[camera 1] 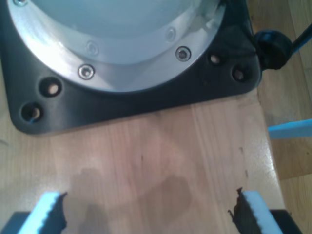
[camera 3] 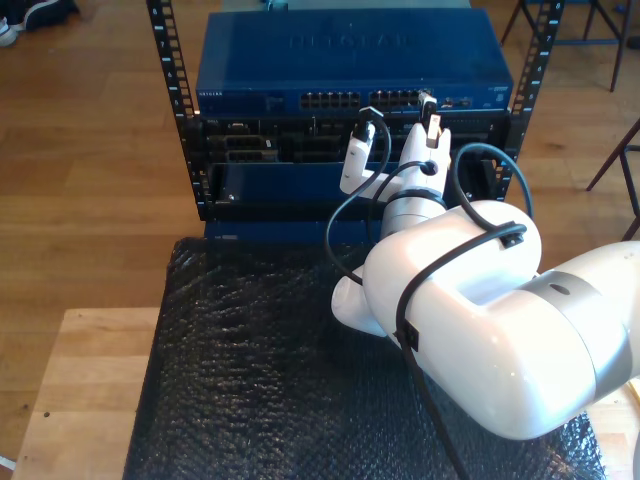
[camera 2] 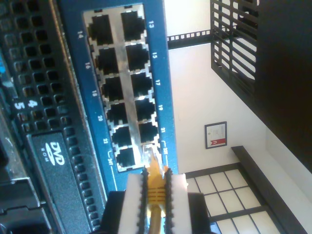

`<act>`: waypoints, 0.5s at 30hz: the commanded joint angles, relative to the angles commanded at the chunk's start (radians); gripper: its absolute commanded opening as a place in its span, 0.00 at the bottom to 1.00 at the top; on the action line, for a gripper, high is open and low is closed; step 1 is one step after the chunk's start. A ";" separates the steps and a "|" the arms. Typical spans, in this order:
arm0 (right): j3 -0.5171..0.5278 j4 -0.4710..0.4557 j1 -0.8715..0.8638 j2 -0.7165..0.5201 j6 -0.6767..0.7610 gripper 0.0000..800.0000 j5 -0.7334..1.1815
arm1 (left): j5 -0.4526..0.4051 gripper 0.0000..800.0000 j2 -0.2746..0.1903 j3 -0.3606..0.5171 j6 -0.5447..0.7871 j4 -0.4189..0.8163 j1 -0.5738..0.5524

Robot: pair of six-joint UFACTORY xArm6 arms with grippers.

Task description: Grab the cable and plug it in

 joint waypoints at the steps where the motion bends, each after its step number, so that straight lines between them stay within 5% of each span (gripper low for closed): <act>1: -0.002 0.000 0.000 0.000 0.000 0.00 0.000 | -0.002 1.00 -0.002 0.000 0.000 0.000 0.000; 15: 0.005 -0.002 0.000 0.000 0.000 0.00 0.002 | 0.000 1.00 -0.002 0.000 0.000 0.000 0.000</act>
